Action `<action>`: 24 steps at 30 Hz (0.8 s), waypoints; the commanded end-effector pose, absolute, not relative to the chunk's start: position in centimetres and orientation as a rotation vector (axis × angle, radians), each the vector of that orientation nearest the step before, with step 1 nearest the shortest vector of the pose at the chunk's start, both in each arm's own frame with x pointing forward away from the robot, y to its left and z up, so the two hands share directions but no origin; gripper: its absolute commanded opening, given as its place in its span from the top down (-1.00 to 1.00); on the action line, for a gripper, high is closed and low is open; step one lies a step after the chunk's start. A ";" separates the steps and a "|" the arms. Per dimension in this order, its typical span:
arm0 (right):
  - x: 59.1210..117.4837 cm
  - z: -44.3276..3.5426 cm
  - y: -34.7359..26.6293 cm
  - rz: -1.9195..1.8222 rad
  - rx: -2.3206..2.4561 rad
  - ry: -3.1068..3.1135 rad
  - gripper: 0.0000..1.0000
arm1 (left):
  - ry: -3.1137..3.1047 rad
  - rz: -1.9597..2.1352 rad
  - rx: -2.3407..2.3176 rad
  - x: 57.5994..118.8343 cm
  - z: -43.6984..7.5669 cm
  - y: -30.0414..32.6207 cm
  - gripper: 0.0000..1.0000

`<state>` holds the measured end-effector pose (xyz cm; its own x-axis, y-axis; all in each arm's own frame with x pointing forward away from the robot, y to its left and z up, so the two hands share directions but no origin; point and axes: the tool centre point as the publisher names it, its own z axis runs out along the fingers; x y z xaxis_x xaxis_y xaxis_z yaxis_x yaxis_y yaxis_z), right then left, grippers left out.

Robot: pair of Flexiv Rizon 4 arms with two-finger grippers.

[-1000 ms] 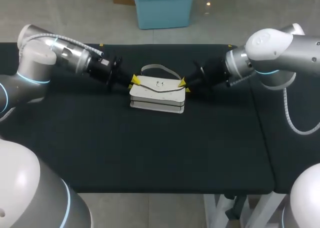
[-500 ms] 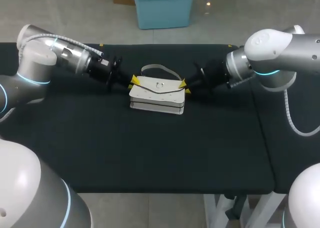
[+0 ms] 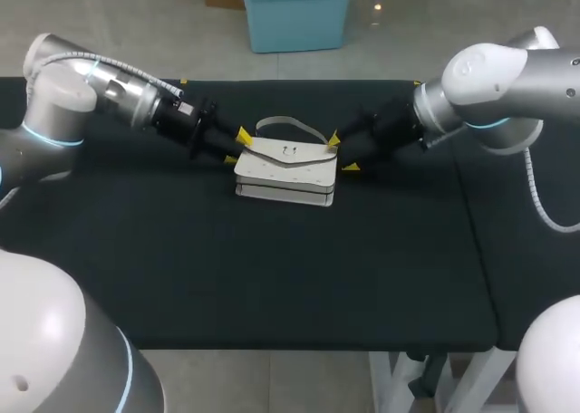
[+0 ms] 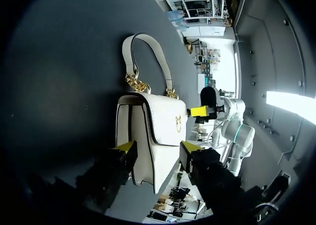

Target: Pick up the bag, open it, inspect its contents, close it, and place it on the opposite side

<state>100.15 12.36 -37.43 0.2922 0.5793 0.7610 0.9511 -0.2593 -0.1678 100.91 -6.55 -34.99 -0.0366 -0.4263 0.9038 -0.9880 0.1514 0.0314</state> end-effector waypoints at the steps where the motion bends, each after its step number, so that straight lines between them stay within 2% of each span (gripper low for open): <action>1: 99.5 -36.6 11.3 -0.730 -2.019 -1.415 -1.00 | -1.601 0.887 1.440 99.0 -34.1 -6.5 -0.60; 6: 99.9 -36.7 9.4 -0.688 -2.075 -1.511 -1.00 | -1.610 0.870 1.426 98.3 -34.3 -6.8 -0.22; 7: 100.0 -36.7 9.0 -0.685 -2.076 -1.528 -1.00 | -1.609 0.868 1.432 98.3 -34.3 -6.8 0.06; 8: 100.1 -36.6 8.6 -0.674 -2.095 -1.542 -1.00 | -1.609 0.867 1.434 98.2 -34.4 -6.8 0.17; 10: 100.3 -36.5 8.0 -0.656 -2.098 -1.570 -1.00 | -1.610 0.861 1.441 98.2 -34.5 -6.8 0.27; 14: 100.7 -36.5 6.9 -0.604 -2.125 -1.607 -1.00 | -1.612 0.838 1.459 98.3 -34.9 -7.0 0.25; 16: 100.9 -36.6 6.5 -0.581 -2.134 -1.626 -1.00 | -1.603 0.828 1.467 98.4 -35.3 -7.0 0.36; 18: 101.2 -36.6 6.0 -0.560 -2.147 -1.652 -1.00 | -1.598 0.821 1.473 98.5 -35.5 -7.0 0.74; 19: 101.3 -36.7 5.7 -0.544 -2.151 -1.659 -1.00 | -1.598 0.818 1.473 98.4 -35.5 -7.0 1.00; 24: 101.9 -36.9 4.2 -0.478 -2.187 -1.739 -1.00 | -1.602 0.804 1.495 98.5 -35.7 -6.6 1.00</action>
